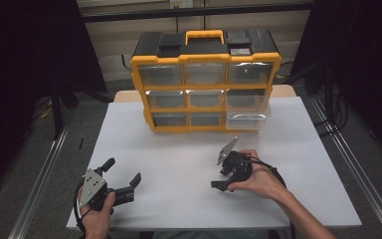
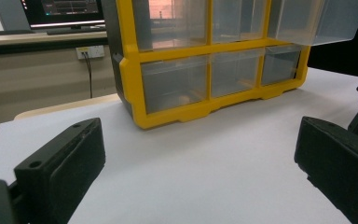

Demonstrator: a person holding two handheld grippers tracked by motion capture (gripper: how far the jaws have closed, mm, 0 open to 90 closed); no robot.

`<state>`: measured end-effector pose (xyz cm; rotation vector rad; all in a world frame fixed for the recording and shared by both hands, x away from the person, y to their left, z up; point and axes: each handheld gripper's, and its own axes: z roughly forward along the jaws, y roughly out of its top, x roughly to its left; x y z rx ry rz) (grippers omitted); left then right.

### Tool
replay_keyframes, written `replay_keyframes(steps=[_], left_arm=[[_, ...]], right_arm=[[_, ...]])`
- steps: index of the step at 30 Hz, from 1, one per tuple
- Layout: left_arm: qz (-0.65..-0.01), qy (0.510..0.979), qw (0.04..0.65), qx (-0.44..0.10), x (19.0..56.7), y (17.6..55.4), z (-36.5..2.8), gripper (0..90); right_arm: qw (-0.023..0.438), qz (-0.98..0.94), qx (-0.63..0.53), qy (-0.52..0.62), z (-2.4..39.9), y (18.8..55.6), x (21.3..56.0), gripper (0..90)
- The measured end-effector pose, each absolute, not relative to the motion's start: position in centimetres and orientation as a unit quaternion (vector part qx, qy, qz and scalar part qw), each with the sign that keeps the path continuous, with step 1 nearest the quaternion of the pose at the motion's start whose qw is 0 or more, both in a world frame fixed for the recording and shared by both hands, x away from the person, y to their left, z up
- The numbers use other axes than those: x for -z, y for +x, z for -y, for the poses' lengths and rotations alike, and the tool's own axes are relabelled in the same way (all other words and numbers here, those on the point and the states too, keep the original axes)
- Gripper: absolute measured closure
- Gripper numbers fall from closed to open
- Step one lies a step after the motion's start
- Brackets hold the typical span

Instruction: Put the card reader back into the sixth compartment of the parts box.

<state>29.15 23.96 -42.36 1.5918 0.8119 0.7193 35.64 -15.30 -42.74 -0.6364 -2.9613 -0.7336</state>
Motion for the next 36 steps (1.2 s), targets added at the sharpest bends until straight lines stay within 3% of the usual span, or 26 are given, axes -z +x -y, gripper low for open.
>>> replay_keyframes(steps=[7,18,36], left_arm=[[-0.344,0.681,0.571,-0.304,42.4,29.2,-23.9,1.8],[-0.355,0.680,0.572,-0.291,42.6,29.4,-23.8,1.7],[-0.350,0.683,0.571,-0.290,42.6,29.4,-23.8,1.7]], right_arm=[[-0.002,0.961,0.208,-0.181,14.8,35.2,42.7,58.5],[-0.002,0.966,0.186,-0.178,14.2,35.2,42.5,70.1],[0.006,0.961,0.206,-0.185,14.7,35.3,42.5,74.1]])
